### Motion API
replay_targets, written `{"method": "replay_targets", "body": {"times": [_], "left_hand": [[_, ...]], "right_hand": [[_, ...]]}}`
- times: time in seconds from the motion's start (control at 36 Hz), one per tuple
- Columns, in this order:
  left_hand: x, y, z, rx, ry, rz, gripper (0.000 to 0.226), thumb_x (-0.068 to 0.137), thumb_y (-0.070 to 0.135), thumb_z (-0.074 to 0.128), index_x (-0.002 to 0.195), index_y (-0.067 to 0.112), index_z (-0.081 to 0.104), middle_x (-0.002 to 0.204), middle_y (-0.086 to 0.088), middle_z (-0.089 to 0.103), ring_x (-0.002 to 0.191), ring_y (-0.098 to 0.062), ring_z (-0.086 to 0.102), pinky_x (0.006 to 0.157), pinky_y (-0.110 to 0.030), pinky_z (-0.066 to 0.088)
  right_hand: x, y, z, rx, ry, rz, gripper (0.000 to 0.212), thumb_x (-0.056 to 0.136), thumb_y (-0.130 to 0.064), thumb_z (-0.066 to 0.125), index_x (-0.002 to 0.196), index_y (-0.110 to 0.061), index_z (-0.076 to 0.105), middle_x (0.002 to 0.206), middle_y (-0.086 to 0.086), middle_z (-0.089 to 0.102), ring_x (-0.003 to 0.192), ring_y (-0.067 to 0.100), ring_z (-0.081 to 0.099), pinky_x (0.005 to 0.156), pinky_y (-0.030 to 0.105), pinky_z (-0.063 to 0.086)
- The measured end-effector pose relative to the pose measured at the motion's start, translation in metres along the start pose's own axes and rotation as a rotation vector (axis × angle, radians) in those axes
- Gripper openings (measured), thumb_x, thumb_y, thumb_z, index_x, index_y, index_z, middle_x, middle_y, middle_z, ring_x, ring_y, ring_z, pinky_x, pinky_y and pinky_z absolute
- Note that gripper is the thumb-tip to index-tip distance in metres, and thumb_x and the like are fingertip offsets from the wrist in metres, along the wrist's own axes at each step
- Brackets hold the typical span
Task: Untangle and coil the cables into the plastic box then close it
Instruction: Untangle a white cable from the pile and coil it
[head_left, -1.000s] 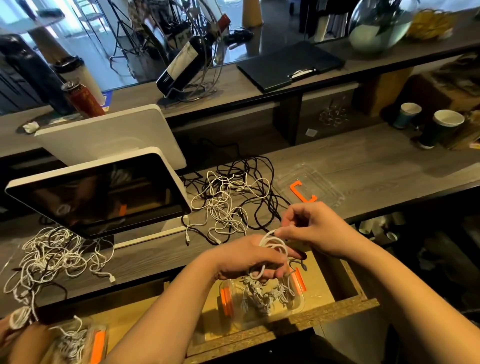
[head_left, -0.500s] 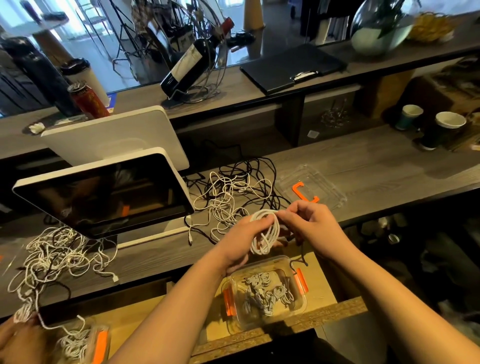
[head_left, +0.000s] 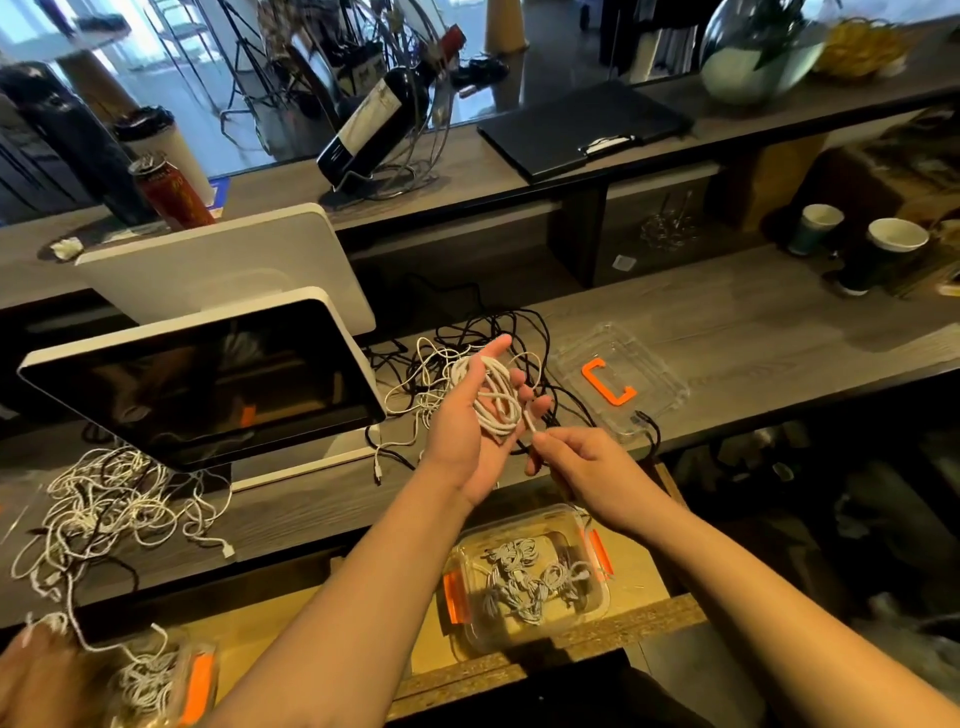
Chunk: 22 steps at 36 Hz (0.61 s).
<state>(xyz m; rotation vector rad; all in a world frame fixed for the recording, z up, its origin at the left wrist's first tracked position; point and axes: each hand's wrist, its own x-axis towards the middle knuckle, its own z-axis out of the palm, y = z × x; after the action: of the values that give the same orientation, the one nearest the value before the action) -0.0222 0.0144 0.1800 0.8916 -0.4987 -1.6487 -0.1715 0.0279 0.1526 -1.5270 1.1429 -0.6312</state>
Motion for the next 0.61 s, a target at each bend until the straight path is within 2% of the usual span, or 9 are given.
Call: {"method": "replay_targets", "body": {"times": [0.06, 0.11, 0.22, 0.33, 0.44, 0.61], "left_hand": [[0.001, 0.0, 0.002, -0.004, 0.029, 0.015, 0.036, 0.109, 0.032, 0.033, 0.128, 0.019, 0.061, 0.083, -0.003, 0.06, 0.073, -0.013, 0.056, 0.076, -0.033, 0.057], [0.001, 0.0, 0.003, 0.016, 0.059, 0.022, 0.035, 0.109, 0.032, 0.033, 0.127, 0.02, 0.061, 0.082, -0.002, 0.058, 0.071, -0.012, 0.053, 0.068, -0.029, 0.051], [0.003, -0.002, 0.003, 0.096, 0.1, 0.039, 0.033, 0.109, 0.034, 0.035, 0.124, 0.023, 0.061, 0.081, -0.001, 0.053, 0.067, -0.01, 0.047, 0.061, -0.025, 0.043], [0.003, -0.004, 0.006, 0.152, 0.134, 0.038, 0.035, 0.106, 0.043, 0.038, 0.123, 0.023, 0.062, 0.076, 0.002, 0.051, 0.064, -0.007, 0.044, 0.057, -0.023, 0.039], [0.006, -0.009, 0.004, 0.202, 0.179, 0.044, 0.031, 0.104, 0.041, 0.047, 0.12, 0.02, 0.063, 0.071, 0.003, 0.047, 0.056, -0.006, 0.037, 0.046, -0.019, 0.031], [0.012, -0.011, 0.001, 0.408, 0.238, 0.129, 0.033, 0.104, 0.045, 0.047, 0.114, 0.02, 0.066, 0.065, 0.006, 0.04, 0.051, -0.006, 0.029, 0.041, -0.019, 0.025]], "right_hand": [[-0.001, 0.0, 0.002, -0.03, -0.007, -0.007, 0.04, 0.104, -0.039, 0.044, 0.077, -0.02, 0.067, 0.057, 0.002, 0.045, 0.055, 0.021, 0.045, 0.057, 0.042, 0.039], [-0.002, 0.001, 0.005, -0.036, -0.011, 0.003, 0.04, 0.104, -0.04, 0.044, 0.075, -0.023, 0.066, 0.057, 0.003, 0.048, 0.056, 0.024, 0.05, 0.062, 0.05, 0.047], [-0.005, -0.001, 0.012, -0.034, -0.042, 0.043, 0.037, 0.104, -0.041, 0.044, 0.079, -0.024, 0.065, 0.056, 0.003, 0.056, 0.055, 0.028, 0.062, 0.067, 0.054, 0.054], [-0.008, -0.001, 0.017, -0.115, -0.011, 0.043, 0.036, 0.104, -0.039, 0.043, 0.084, -0.019, 0.065, 0.056, 0.001, 0.058, 0.055, 0.023, 0.067, 0.066, 0.048, 0.054], [-0.011, -0.005, 0.021, -0.231, -0.024, -0.005, 0.036, 0.104, -0.037, 0.045, 0.087, -0.014, 0.067, 0.059, -0.005, 0.055, 0.054, 0.01, 0.053, 0.06, 0.038, 0.048], [-0.016, -0.019, 0.024, -0.46, -0.109, -0.118, 0.028, 0.103, -0.036, 0.047, 0.096, -0.017, 0.066, 0.066, -0.006, 0.058, 0.058, 0.006, 0.05, 0.054, 0.024, 0.034]]}}
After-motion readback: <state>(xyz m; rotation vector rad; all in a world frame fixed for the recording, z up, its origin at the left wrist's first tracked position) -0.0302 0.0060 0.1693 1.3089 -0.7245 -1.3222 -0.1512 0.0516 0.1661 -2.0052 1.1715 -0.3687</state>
